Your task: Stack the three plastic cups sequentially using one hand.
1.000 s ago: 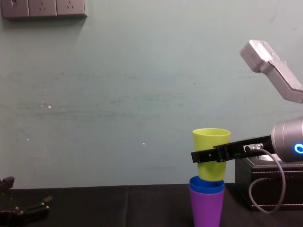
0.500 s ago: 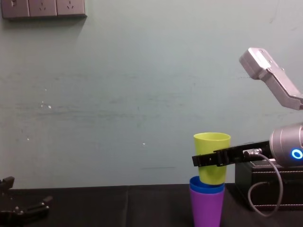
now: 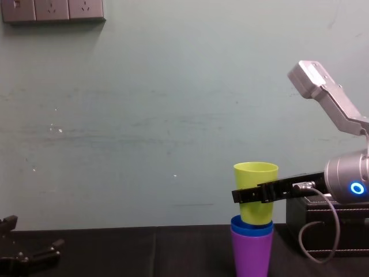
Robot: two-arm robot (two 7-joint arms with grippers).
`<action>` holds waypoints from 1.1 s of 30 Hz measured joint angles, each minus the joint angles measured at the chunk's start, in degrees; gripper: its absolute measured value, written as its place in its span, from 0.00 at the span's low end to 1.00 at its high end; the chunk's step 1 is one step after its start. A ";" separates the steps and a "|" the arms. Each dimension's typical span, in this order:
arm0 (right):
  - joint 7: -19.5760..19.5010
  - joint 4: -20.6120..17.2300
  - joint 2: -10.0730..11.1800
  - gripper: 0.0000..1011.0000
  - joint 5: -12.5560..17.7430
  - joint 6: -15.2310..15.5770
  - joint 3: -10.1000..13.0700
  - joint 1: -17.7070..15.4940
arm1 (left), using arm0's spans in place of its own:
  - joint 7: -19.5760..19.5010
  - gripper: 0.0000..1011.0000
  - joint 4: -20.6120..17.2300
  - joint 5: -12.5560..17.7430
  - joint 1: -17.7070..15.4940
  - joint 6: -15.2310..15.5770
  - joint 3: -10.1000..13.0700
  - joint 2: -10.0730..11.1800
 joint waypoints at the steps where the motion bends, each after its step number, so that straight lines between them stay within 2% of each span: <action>1: 0.02 0.12 -0.04 0.71 -0.02 -0.04 -0.03 0.09 | 0.00 0.99 0.00 0.00 0.00 0.00 0.00 0.00; 33: 0.82 4.12 -1.48 0.71 -0.55 -1.58 -0.98 1.64 | 0.00 0.99 0.00 0.00 0.00 0.00 0.00 0.00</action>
